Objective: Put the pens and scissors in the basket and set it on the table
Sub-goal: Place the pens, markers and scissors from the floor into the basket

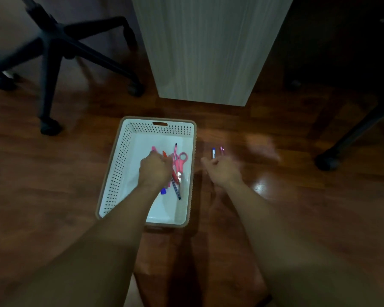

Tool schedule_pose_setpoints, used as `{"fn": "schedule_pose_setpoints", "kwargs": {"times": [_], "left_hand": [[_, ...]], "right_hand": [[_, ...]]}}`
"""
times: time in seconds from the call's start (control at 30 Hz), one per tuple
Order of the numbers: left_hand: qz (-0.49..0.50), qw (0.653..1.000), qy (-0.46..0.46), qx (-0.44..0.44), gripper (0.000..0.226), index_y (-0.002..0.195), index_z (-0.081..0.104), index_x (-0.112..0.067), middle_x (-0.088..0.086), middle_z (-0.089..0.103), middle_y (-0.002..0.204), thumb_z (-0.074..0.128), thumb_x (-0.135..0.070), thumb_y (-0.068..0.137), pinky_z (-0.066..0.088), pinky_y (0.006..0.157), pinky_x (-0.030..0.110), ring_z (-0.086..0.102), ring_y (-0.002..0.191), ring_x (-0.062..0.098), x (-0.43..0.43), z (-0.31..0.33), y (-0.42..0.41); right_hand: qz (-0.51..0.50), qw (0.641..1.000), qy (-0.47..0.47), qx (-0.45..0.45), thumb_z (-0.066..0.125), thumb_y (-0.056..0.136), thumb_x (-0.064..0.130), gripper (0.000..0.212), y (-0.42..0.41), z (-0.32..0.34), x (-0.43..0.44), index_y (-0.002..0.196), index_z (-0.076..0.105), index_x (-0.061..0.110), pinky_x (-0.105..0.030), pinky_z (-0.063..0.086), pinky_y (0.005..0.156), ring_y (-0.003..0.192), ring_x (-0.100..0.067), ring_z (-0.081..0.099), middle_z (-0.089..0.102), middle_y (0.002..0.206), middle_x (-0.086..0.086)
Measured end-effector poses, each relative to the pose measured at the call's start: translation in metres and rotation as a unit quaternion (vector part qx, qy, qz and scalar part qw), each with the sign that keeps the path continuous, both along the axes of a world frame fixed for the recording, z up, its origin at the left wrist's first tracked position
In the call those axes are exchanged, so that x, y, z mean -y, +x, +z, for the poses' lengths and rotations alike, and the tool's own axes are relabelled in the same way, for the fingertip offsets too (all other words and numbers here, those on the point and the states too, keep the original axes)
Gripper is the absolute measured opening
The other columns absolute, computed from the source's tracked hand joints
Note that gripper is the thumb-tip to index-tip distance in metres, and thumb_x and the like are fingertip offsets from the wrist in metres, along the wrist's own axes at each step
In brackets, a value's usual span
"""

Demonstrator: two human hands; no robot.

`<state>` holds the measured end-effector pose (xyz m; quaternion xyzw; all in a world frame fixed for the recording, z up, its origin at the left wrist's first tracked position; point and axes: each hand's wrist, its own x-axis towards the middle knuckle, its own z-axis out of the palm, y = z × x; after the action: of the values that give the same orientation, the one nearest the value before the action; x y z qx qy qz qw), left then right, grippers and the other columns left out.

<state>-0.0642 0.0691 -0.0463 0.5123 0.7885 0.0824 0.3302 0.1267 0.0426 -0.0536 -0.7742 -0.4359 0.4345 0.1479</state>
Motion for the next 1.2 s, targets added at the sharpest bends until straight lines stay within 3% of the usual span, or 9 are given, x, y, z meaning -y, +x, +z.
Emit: {"fn": "schedule_pose_setpoints", "kwargs": {"times": [0.1,0.27,0.4,0.6,0.77,0.9,1.03,1.13,1.2], "left_hand": [[-0.033,0.994,0.081,0.063,0.036,0.115,0.065,-0.016,0.004,0.078,0.104,0.057,-0.049,0.105,0.065,0.085,0.039,0.079,0.087,0.025,-0.002,0.014,0.036],[-0.116,0.987,0.057,0.095,0.018,0.109,0.062,-0.021,0.003,0.077,0.099,0.06,-0.039,0.106,0.069,0.074,0.042,0.08,0.076,0.022,-0.004,-0.007,0.091],[-0.171,0.984,-0.046,0.023,0.032,0.129,0.067,-0.005,0.018,0.078,0.112,0.072,-0.016,0.099,0.063,0.057,0.032,0.078,0.079,0.027,-0.002,-0.034,0.126],[-0.098,0.99,-0.098,0.01,0.031,0.122,0.069,0.011,0.034,0.072,0.116,0.051,0.001,0.099,0.066,0.084,0.057,0.078,0.097,0.051,0.01,-0.059,0.15],[-0.09,0.982,-0.168,0.011,0.021,0.111,0.071,0.012,0.022,0.073,0.079,0.063,0.016,0.092,0.06,0.038,0.037,0.078,0.057,0.031,0.005,-0.05,0.149],[-0.088,0.968,-0.236,0.008,0.047,0.115,0.076,0.007,0.014,0.084,0.105,0.095,0.005,0.073,0.063,0.067,0.024,0.083,0.091,0.021,0.0,-0.03,0.148],[-0.021,0.967,-0.224,0.116,0.027,0.112,0.074,0.003,0.012,0.082,0.088,0.084,-0.011,0.091,0.048,0.034,0.017,0.08,0.058,0.017,-0.004,-0.013,0.142],[0.004,0.961,-0.187,0.204,0.017,0.098,0.075,0.0,0.02,0.083,0.091,0.074,-0.018,0.098,0.061,0.049,0.024,0.085,0.075,0.032,-0.016,0.009,0.134],[-0.011,0.966,-0.152,0.207,0.022,0.085,0.076,-0.003,0.017,0.083,0.077,0.072,-0.021,0.097,0.063,0.056,0.029,0.083,0.062,0.026,-0.029,0.023,0.123]], "right_hand": [[-0.093,0.995,-0.012,0.032,0.064,0.094,0.045,0.039,0.019,-0.013,0.004,0.095,0.082,0.01,-0.037,0.061,0.088,0.103,-0.035,0.075,0.079,0.103,-0.015],[-0.136,0.988,-0.021,0.063,0.077,0.088,0.049,0.041,0.038,-0.034,0.015,0.065,0.054,0.024,-0.039,0.058,0.087,0.104,-0.037,0.073,0.078,0.107,-0.018],[-0.097,0.991,-0.042,0.085,0.077,0.089,0.05,0.04,0.051,-0.059,0.017,0.086,0.079,0.011,-0.037,0.056,0.079,0.104,-0.037,0.076,0.08,0.105,-0.02],[-0.085,0.993,-0.035,0.076,0.082,0.086,0.037,0.023,0.064,-0.071,0.011,0.075,0.073,0.02,-0.028,0.043,0.071,0.1,-0.036,0.077,0.082,0.098,-0.017],[-0.105,0.992,-0.031,0.054,0.081,0.085,0.035,0.019,0.068,-0.071,0.015,0.085,0.085,0.017,-0.028,0.048,0.074,0.101,-0.032,0.076,0.083,0.098,-0.01],[-0.129,0.991,-0.024,0.02,0.079,0.084,0.034,0.019,0.07,-0.07,0.019,0.092,0.084,0.017,-0.022,0.043,0.075,0.105,-0.026,0.076,0.083,0.104,-0.005],[-0.16,0.987,-0.01,-0.01,0.079,0.087,0.034,0.02,0.068,-0.065,0.021,0.097,0.081,0.017,-0.022,0.043,0.075,0.106,-0.025,0.075,0.082,0.105,-0.005],[-0.174,0.983,0.039,-0.051,0.08,0.089,0.035,0.022,0.061,-0.057,0.016,0.096,0.077,0.015,-0.011,0.043,0.057,0.089,-0.012,0.078,0.076,0.082,0.003],[-0.161,0.981,0.072,-0.087,0.082,0.089,0.034,0.023,0.055,-0.049,0.009,0.095,0.074,0.014,-0.005,0.039,0.047,0.063,0.011,0.068,0.069,0.073,0.012]]}}
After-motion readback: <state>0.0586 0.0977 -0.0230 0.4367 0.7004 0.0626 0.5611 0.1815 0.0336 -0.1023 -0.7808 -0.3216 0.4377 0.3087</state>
